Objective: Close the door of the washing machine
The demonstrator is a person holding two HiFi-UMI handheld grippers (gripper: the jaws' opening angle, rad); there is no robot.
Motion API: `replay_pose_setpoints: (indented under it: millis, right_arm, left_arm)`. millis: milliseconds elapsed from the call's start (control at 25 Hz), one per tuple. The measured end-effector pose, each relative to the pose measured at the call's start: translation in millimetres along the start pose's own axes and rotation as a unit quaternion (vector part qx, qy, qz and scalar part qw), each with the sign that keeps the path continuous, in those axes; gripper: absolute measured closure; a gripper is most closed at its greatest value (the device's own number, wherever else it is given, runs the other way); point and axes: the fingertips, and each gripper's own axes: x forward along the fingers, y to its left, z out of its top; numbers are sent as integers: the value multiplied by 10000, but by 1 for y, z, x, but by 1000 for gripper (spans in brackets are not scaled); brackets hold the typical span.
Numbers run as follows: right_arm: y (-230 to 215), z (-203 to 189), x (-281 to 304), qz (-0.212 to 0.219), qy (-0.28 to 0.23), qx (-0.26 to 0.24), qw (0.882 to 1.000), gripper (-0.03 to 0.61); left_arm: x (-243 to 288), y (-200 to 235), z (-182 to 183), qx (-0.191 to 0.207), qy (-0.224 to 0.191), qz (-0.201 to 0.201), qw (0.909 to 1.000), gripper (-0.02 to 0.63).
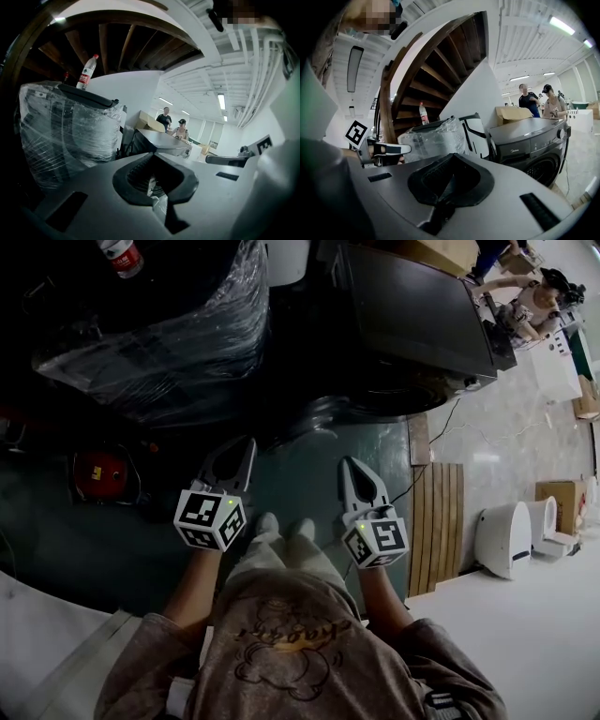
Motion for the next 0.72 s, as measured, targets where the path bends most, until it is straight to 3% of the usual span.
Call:
replay_pose_setpoints:
  millis: [720]
  right_arm:
    - [-13, -73, 48, 221, 368, -32, 9991, 586]
  left_arm:
    - [36, 52, -80, -232, 322, 313, 9987, 614]
